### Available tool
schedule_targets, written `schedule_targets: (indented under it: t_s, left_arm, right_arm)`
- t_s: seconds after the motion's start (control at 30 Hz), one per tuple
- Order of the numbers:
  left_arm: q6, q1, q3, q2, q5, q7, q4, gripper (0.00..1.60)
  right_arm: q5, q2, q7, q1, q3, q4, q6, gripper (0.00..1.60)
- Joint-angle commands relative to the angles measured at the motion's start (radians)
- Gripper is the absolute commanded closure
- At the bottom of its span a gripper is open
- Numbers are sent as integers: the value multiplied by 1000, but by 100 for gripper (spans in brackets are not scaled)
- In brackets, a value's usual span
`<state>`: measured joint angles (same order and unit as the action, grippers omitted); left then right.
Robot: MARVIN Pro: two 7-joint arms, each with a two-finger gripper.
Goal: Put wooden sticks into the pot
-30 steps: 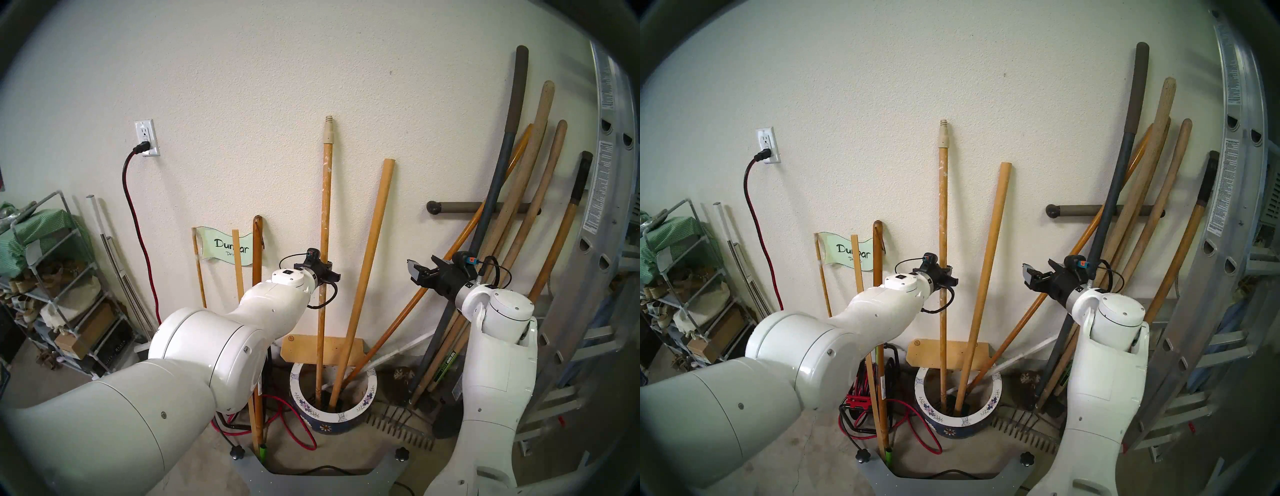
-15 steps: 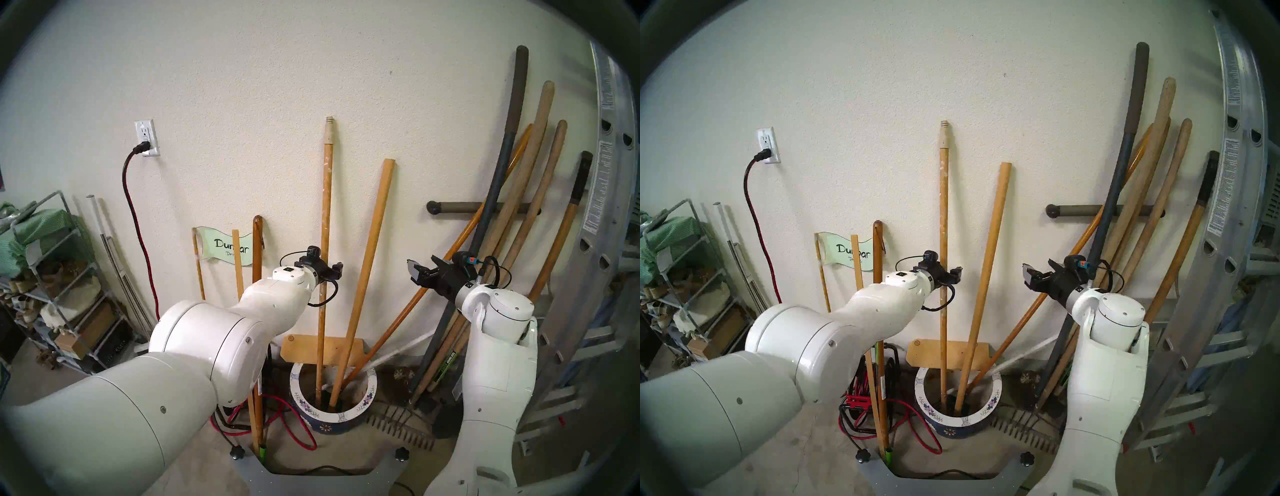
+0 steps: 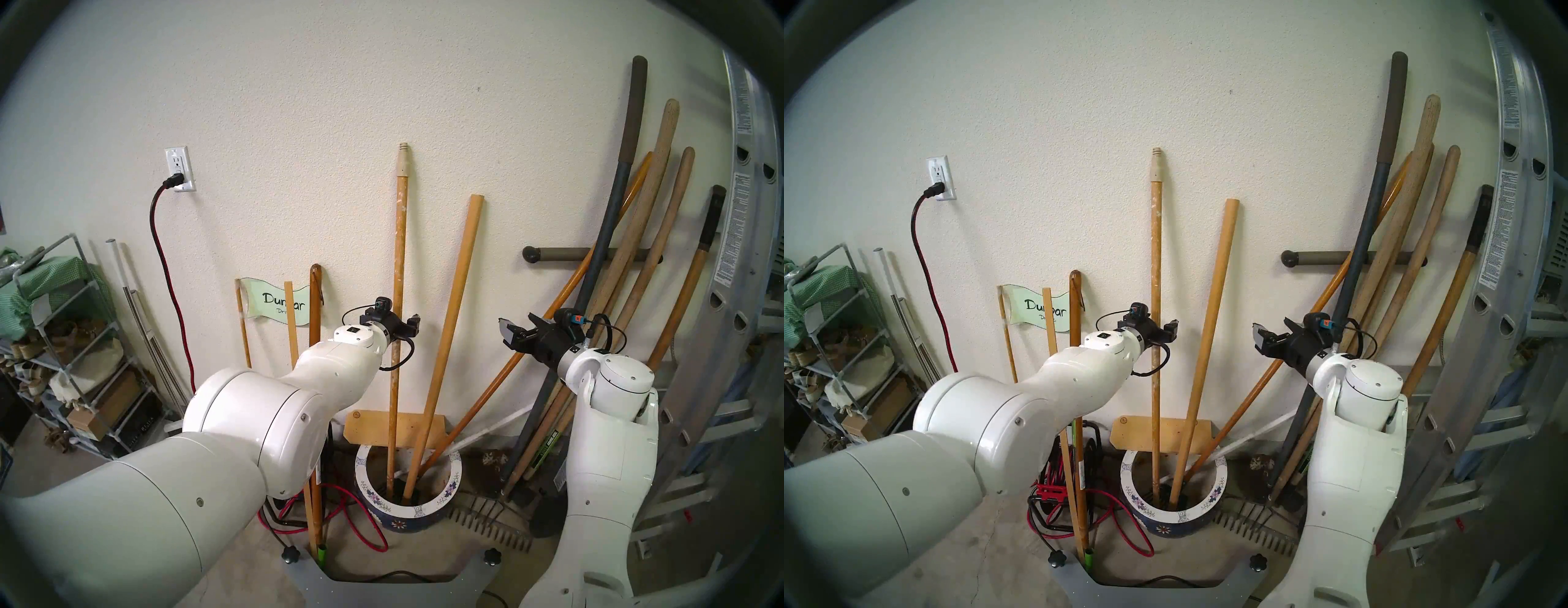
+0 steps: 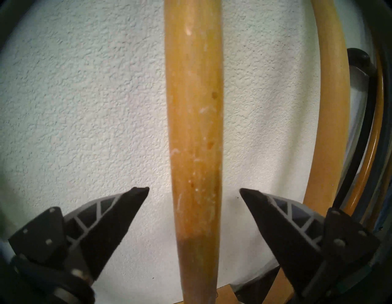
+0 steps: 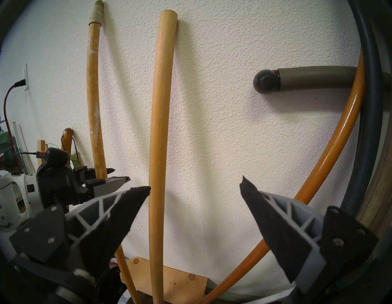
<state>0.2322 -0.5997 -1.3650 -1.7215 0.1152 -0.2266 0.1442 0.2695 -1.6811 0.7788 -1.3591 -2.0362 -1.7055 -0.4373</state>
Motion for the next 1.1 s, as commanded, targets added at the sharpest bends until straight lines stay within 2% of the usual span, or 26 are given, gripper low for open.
schedule_targets:
  t_s: [0.0, 0.1, 0.4, 0.87, 1.07]
  left_arm:
    - [41, -35, -12, 5, 14, -38, 36, 0]
    - [55, -50, -30, 8, 31, -57, 56, 0]
    - [86, -80, -29, 34, 23, -75, 110, 0]
    - [108, -160, -50, 41, 50, -171, 196, 0]
    - [133, -197, -62, 52, 61, -206, 262, 0]
  right_arm:
    - [1, 1, 1, 0, 1, -5, 0, 0]
    - [1, 1, 1, 0, 1, -5, 0, 0]
    - [0, 1, 0, 1, 1, -4, 0, 0]
    - [0, 0, 0, 1, 0, -3, 1, 0]
    - [0, 0, 0, 1, 0, -2, 1, 0]
